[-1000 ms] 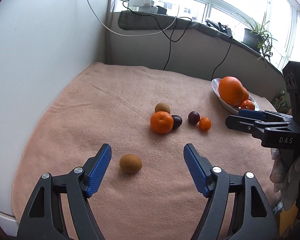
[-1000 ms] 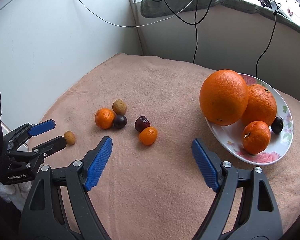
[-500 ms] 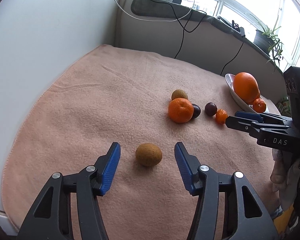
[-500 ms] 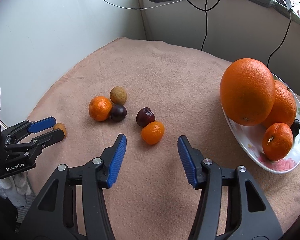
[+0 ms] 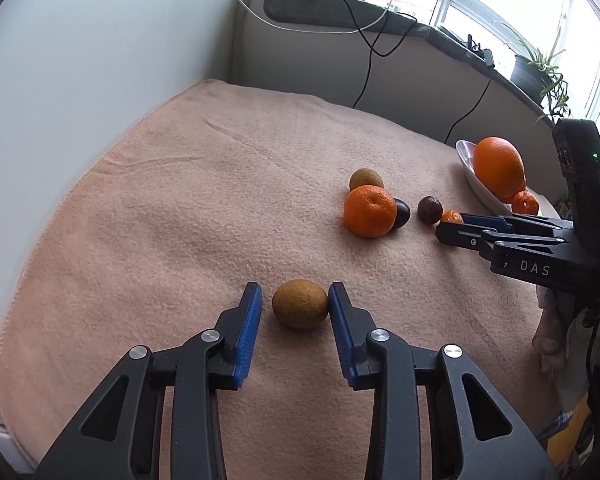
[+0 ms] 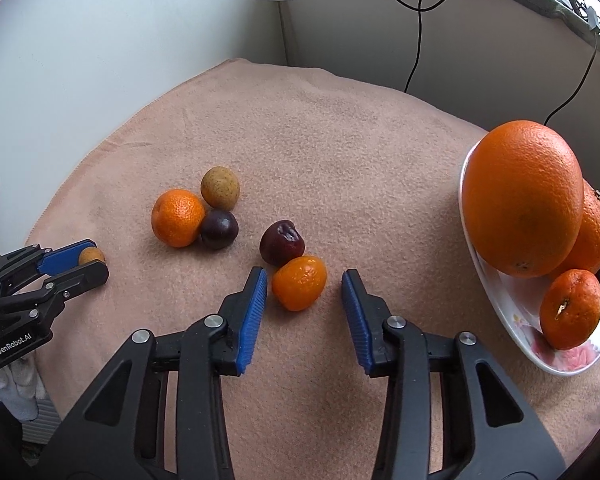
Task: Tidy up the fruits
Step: 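Close the left gripper on the brown kiwi while the right gripper closes on a small tangerine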
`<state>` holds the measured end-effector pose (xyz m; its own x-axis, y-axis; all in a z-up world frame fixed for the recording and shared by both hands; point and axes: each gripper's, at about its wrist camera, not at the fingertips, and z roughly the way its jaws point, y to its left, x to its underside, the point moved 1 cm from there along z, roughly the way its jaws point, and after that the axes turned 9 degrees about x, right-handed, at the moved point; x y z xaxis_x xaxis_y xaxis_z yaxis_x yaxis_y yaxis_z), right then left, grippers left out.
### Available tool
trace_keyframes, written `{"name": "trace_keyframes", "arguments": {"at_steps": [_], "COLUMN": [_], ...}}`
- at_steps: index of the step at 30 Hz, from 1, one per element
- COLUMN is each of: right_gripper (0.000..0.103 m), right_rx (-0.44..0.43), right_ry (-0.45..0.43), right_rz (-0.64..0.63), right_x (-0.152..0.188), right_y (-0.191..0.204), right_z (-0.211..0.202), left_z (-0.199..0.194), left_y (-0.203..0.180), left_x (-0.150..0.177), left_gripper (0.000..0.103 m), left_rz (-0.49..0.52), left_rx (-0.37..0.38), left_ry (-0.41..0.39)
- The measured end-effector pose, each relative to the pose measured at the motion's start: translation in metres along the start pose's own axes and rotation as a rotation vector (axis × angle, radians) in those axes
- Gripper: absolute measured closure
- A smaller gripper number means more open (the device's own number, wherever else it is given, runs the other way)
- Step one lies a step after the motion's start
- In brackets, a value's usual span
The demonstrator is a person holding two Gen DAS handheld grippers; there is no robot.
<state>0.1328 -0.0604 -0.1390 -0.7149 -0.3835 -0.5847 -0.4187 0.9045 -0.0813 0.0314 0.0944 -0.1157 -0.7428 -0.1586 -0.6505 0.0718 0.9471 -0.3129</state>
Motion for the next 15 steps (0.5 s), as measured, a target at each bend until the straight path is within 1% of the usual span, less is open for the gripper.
{"name": "trace_keyframes", "arguments": {"at_steps": [1, 2, 5, 8, 15], "right_gripper": [0.066, 0.070, 0.075, 0.075, 0.076], "right_rx": [0.007, 0.015, 0.021, 0.037, 0.030], "right_ry": [-0.001, -0.002, -0.004, -0.012, -0.035], "right_rz": [-0.005, -0.011, -0.026, -0.049, -0.046], "right_x": [-0.0004, -0.0007, -0.0009, 0.0007, 0.0020], "right_y": [0.0011, 0.0021, 0.0054, 0.0089, 0.0079], "right_z": [0.0001, 0.0003, -0.0008, -0.0026, -0.0089], "left_z": [-0.0002, 0.0002, 0.0001, -0.0006, -0.0036], "left_y": [-0.0012, -0.0023, -0.0029, -0.0016, -0.0032], "left_x": [0.0008, 0.0010, 0.0014, 0.0012, -0.0004], "left_gripper": [0.075, 0.076, 0.076, 0.076, 0.076], "left_rz": [0.002, 0.007, 0.012, 0.005, 0.002], "left_rx": [0.001, 0.000, -0.006, 0.000, 0.002], "left_ry": [0.000, 0.000, -0.004, -0.006, -0.015]}}
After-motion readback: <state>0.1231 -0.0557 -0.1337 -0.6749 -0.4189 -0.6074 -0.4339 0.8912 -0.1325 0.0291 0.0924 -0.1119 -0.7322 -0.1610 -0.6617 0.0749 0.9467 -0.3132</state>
